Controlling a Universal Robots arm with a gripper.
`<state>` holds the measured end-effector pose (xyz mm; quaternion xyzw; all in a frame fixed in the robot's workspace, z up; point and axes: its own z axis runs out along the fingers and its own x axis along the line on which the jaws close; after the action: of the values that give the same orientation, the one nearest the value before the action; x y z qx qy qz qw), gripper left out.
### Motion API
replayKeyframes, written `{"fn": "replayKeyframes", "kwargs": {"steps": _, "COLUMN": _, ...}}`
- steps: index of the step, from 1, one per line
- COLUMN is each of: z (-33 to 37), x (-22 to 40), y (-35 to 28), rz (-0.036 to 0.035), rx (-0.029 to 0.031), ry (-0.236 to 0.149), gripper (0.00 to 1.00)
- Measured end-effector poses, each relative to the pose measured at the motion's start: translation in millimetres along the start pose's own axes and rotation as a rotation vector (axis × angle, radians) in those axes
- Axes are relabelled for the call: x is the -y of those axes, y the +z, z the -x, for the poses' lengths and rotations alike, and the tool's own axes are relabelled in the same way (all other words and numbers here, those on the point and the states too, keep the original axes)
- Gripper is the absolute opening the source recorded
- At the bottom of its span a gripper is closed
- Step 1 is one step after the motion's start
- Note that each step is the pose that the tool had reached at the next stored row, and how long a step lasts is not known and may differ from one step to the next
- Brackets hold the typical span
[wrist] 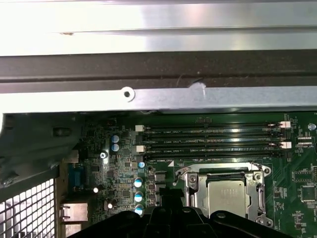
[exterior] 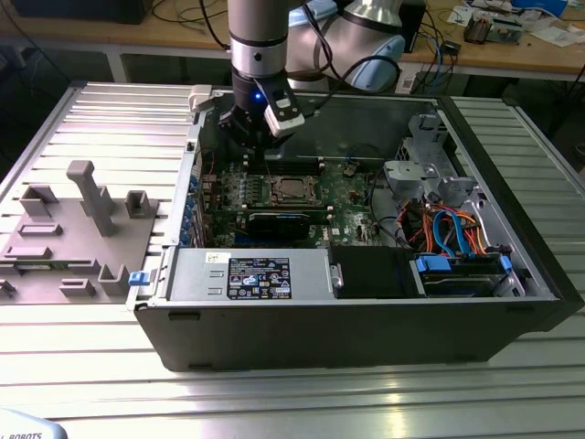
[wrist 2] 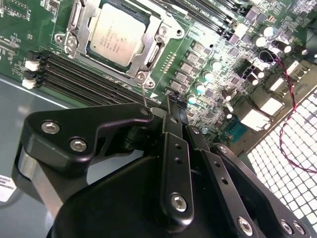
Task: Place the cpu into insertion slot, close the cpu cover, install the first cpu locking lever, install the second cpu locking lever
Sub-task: 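Install the first cpu locking lever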
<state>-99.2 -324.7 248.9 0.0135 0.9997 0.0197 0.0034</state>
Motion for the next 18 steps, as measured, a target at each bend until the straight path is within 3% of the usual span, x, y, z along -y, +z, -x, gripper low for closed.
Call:
{"fn": "replayKeyframes", "kwargs": {"steps": 11, "z": -13.7, "x": 0.4, "y": -0.1, "rz": 0.0, "rx": 0.0, "ry": 0.0, "gripper": 0.11}}
{"fn": "replayKeyframes", "kwargs": {"steps": 18, "z": -14.5, "x": -2.0, "y": -0.5, "rz": 0.0016, "rx": 0.0003, "ry": 0.0, "gripper": 0.11}}
